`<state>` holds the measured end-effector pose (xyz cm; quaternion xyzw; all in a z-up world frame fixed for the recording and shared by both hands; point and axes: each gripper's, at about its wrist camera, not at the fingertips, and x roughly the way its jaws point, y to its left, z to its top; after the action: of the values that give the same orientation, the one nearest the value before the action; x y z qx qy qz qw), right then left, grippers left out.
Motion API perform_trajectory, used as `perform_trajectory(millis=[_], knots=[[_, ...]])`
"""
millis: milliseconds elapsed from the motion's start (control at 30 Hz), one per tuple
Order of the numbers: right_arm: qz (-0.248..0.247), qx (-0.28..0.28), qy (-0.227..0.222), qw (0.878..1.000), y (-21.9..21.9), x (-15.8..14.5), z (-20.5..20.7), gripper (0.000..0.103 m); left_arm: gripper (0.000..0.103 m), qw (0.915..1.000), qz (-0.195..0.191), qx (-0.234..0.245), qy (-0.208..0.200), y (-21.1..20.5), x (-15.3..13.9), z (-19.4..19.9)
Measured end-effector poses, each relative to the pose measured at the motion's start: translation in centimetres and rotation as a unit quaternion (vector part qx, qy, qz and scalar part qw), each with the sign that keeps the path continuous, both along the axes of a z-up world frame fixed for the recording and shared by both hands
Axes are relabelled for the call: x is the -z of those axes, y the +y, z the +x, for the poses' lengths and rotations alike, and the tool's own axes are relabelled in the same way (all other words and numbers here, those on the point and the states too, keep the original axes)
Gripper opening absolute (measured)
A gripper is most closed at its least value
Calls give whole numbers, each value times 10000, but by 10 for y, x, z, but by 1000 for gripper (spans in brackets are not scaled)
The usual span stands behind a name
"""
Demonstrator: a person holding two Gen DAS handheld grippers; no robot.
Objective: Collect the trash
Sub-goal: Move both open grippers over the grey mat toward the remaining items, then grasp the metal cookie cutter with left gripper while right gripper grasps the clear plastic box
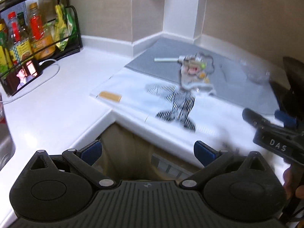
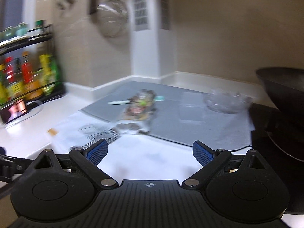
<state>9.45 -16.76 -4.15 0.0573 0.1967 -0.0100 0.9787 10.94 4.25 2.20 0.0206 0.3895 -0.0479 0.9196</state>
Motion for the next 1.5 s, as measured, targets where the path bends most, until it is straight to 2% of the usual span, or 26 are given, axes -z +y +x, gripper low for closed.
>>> perform_trajectory(millis=[167,367,667,867,1033,1200,1300,1367,1500], knots=[[94,570,74,9983,-25,6,41,99,103,9999,-116,-4,-82,-20,-4,35],[314,1198,285,9919,-55,20,83,99,103,9999,-119,71,103,-41,5,81],[463,1251,417,9902,-69,27,124,100,103,9987,-392,179,279,-64,17,132],[686,1246,523,9885,-77,28,164,100,103,9964,-486,405,563,-86,34,164],[728,1155,349,9900,-82,30,183,101,103,9955,-442,502,674,-104,44,184],[931,1188,179,9884,-91,42,190,102,103,9964,-360,592,490,-101,41,187],[1018,1339,567,9841,-95,47,203,102,103,9976,-441,423,319,-93,32,194],[1055,1459,460,9826,-97,48,203,102,103,9981,-507,285,196,-90,24,200],[1086,1507,544,9811,-99,51,206,102,103,9983,-569,107,38,-90,9,216]])
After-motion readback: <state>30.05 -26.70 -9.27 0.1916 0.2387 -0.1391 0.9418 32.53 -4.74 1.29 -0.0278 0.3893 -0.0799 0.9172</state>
